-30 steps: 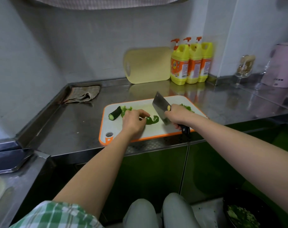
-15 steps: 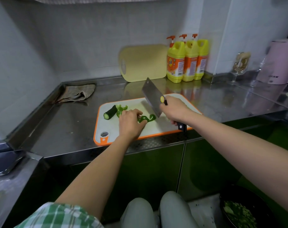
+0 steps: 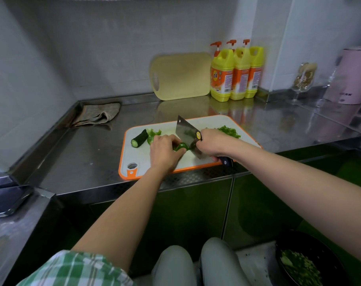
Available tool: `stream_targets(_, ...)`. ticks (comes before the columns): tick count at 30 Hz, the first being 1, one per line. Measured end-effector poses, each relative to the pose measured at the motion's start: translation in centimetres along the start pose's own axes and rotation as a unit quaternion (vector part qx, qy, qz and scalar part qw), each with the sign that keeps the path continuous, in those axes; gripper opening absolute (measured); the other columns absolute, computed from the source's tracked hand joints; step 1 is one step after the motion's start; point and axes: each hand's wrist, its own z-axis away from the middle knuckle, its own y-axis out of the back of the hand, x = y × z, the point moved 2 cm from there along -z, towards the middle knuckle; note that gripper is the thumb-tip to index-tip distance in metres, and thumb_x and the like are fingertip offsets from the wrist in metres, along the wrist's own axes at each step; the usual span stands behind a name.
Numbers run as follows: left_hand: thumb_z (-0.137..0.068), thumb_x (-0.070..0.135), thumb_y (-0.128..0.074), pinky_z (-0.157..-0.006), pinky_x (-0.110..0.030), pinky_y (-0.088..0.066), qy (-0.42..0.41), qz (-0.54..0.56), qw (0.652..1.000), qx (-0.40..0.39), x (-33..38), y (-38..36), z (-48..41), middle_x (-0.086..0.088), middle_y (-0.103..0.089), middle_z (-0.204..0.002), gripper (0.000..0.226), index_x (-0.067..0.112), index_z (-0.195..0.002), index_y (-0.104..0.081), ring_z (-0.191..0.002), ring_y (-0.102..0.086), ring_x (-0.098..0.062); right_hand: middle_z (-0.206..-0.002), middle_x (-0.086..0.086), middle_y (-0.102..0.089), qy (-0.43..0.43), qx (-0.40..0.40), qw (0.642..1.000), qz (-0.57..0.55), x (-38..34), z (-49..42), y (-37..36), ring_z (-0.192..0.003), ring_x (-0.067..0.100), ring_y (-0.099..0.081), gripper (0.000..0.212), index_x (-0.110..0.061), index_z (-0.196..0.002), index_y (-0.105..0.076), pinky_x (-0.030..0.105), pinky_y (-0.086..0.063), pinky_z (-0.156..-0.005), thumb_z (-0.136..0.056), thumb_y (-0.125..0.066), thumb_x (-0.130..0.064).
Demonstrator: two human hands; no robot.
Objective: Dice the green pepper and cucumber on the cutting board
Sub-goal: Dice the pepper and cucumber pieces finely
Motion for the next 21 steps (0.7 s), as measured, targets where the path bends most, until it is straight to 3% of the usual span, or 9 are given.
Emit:
stream_targets(5,-0.078,0.040,-0.075,-0.079,-0.031,-0.027,-0.030,-0.018,0.999,0.010,0.1,0.5,0.1,0.002,-0.057,-0.098,0.018,0.029,-0.091,-0.071,-0.102,-0.041,-0.021,-0.060,0.011,-0.056,0.004,0.050,0.999,-0.002,-0.1,-0.9,-1.0,-0.025,0.014,-0.049,0.012,-0.005,-0.097,-0.048,0.022,-0.038,-0.039,-0.094,-0.039,-0.011)
stream_targets(7,-0.079,0.042,-0.075,-0.073,-0.029,-0.018,-0.039,-0.034,0.998,0.023,0.2,0.9,0.2,0.007,-0.049,-0.091,0.013,0.033,-0.087,-0.071,-0.095,-0.036,-0.016,-0.065,0.010,-0.054,0.001,0.074,0.997,-0.022,0.3,-1.2,-0.9,-0.033,0.018,-0.054,0.012,-0.006,-0.096,-0.047,0.024,-0.039,-0.040,-0.095,-0.038,-0.013)
stream_targets(10,-0.084,0.035,-0.071,-0.071,-0.032,-0.018,-0.077,-0.063,0.995,0.005,0.6,1.2,0.4,0.010,-0.055,-0.087,0.007,0.034,-0.090,-0.074,-0.095,-0.042,-0.019,-0.075,0.011,-0.054,0.015,0.113,0.992,-0.054,0.9,-1.3,-0.3,-0.047,0.024,-0.058,0.012,-0.008,-0.098,-0.044,0.029,-0.043,-0.041,-0.099,-0.037,-0.018)
stream_targets(14,-0.080,0.024,-0.064,-0.078,-0.034,-0.028,-0.095,-0.030,0.995,-0.022,1.0,0.9,0.6,0.010,-0.066,-0.090,0.020,0.034,-0.094,-0.075,-0.094,-0.043,-0.019,-0.063,0.013,-0.055,0.035,0.067,0.996,-0.055,1.2,-0.5,0.1,-0.040,0.023,-0.053,0.014,-0.006,-0.093,-0.046,0.019,-0.036,-0.032,-0.098,-0.037,-0.016)
stream_targets(17,-0.076,0.031,-0.064,-0.081,-0.033,-0.029,-0.089,-0.018,0.995,-0.029,1.3,0.6,0.7,0.012,-0.063,-0.084,0.022,0.034,-0.095,-0.074,-0.095,-0.042,-0.018,-0.056,0.012,-0.057,0.039,0.040,0.998,-0.018,1.1,0.1,-0.2,-0.038,0.020,-0.053,0.017,-0.006,-0.088,-0.046,0.015,-0.027,-0.024,-0.099,-0.037,-0.017)
stream_targets(21,-0.078,0.040,-0.067,-0.078,-0.030,-0.028,-0.074,-0.009,0.997,-0.018,0.9,0.2,0.9,0.012,-0.060,-0.086,0.019,0.033,-0.096,-0.071,-0.097,-0.042,-0.017,-0.061,0.015,-0.060,0.024,0.019,0.999,-0.033,1.4,0.1,-0.1,-0.040,0.021,-0.054,0.017,-0.002,-0.089,-0.051,0.016,-0.033,-0.027,-0.094,-0.040,-0.013)
